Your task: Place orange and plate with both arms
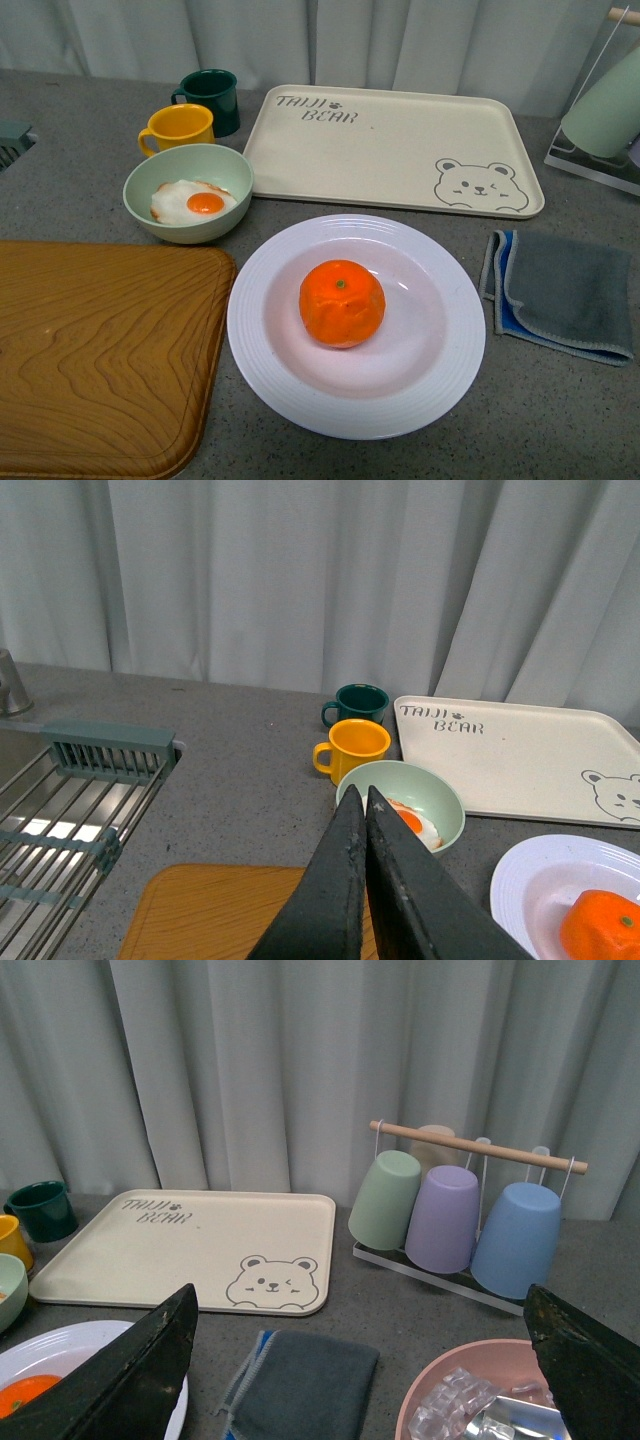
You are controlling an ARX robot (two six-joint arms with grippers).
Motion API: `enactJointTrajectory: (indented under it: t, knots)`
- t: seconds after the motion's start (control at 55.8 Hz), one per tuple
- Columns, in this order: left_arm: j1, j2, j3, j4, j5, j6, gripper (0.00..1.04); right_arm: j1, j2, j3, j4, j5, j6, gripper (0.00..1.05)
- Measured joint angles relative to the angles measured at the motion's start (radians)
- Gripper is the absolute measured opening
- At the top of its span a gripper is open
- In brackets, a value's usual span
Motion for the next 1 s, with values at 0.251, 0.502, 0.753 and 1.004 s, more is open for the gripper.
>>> enactJointTrajectory:
  t: [0.251, 0.502, 0.753, 1.004]
  knots:
    - [0.000, -0.179, 0.000, -0.185, 0.000, 0.000, 0.04, 0.000, 0.000, 0.000, 0.000, 0.000, 0.000, 0.95]
    - [0.000, -0.180, 0.000, -0.185, 0.000, 0.000, 0.40, 0.000, 0.000, 0.000, 0.000, 0.000, 0.000, 0.95]
    - [0.000, -0.180, 0.000, -0.185, 0.000, 0.000, 0.87, -0.006, 0.018, 0.011, -0.034, -0.041, -0.060, 0.95]
    - [0.000, -0.180, 0.000, -0.185, 0.000, 0.003, 0.98, 0.113, 0.593, 0.125, 0.188, -0.076, -0.068, 0.95]
